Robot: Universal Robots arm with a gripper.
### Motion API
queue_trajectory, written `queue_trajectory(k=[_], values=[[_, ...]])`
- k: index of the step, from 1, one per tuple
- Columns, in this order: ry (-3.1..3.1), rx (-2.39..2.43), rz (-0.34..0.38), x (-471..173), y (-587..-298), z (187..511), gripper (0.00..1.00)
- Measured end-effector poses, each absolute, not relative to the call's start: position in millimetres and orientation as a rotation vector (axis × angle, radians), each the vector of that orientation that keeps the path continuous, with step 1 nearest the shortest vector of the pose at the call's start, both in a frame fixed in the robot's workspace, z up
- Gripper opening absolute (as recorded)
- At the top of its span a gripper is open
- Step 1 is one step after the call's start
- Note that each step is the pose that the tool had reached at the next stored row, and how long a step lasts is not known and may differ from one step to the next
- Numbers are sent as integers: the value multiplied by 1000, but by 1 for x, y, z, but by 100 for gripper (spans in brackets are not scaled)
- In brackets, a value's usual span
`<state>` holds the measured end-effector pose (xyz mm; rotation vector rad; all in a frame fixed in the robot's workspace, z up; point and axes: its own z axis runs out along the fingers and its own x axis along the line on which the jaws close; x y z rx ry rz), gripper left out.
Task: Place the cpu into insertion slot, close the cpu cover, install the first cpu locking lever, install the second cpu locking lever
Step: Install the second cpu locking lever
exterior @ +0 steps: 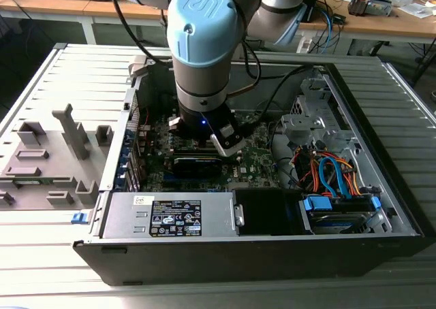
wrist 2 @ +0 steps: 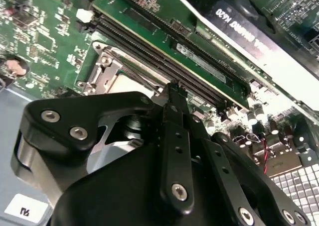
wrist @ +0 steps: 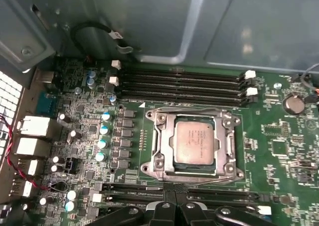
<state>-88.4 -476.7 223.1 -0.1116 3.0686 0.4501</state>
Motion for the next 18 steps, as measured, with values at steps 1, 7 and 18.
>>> queue_trajectory(k=[1, 7, 18], values=[[3069, -113, 451, -91, -476, 220, 11], [3078, -111, 461, -91, -470, 216, 11], [3086, -109, 471, -98, -468, 205, 11]])
